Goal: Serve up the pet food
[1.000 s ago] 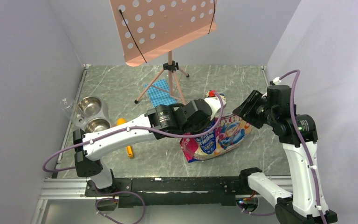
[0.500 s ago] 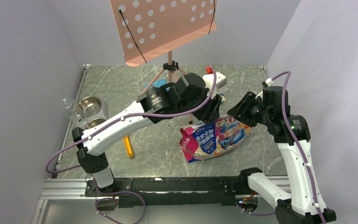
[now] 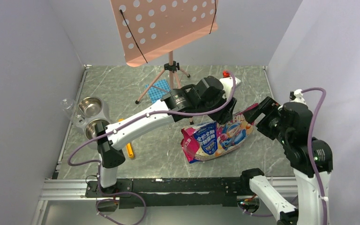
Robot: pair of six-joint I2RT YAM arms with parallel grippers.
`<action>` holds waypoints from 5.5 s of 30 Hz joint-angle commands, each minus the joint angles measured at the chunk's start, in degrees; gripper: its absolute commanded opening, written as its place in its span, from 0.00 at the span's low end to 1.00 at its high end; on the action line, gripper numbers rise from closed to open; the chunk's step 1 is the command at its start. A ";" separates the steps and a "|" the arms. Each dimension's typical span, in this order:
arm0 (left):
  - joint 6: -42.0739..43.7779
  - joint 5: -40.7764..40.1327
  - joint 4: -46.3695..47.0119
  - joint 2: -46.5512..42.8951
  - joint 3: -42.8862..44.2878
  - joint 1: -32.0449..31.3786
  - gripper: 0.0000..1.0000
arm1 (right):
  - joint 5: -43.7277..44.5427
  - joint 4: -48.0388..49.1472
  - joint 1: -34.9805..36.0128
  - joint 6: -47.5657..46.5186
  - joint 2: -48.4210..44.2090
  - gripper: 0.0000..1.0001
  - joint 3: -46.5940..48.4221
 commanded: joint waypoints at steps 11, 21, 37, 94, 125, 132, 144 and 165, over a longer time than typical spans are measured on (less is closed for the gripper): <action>-1.43 -2.20 6.24 0.71 2.23 0.00 0.31 | -7.22 1.24 -0.24 -2.68 -2.34 0.80 -3.88; -0.73 -3.84 4.32 1.82 3.09 0.00 0.27 | -5.42 1.47 -0.28 -0.59 -1.43 0.79 -5.51; -1.17 -0.76 3.00 2.20 0.12 -0.05 0.18 | -0.46 3.45 -0.26 4.75 0.73 0.70 -5.22; -6.27 0.87 -1.67 3.35 5.32 2.19 0.00 | -5.46 12.92 -0.24 4.84 0.32 0.31 -16.52; -7.13 11.31 3.42 3.95 3.57 2.11 0.00 | -12.64 19.27 -0.30 4.01 1.49 0.34 -16.86; -7.10 6.60 0.22 5.30 5.96 2.11 0.00 | -12.59 18.96 -0.22 2.98 2.20 0.00 -16.66; -2.94 -21.40 -7.81 5.97 12.06 -0.13 0.00 | 2.47 -1.13 0.59 3.07 2.71 0.00 -13.90; -15.21 11.11 5.89 -1.23 -0.41 5.08 0.00 | -3.53 2.84 0.52 2.80 5.52 0.64 -0.85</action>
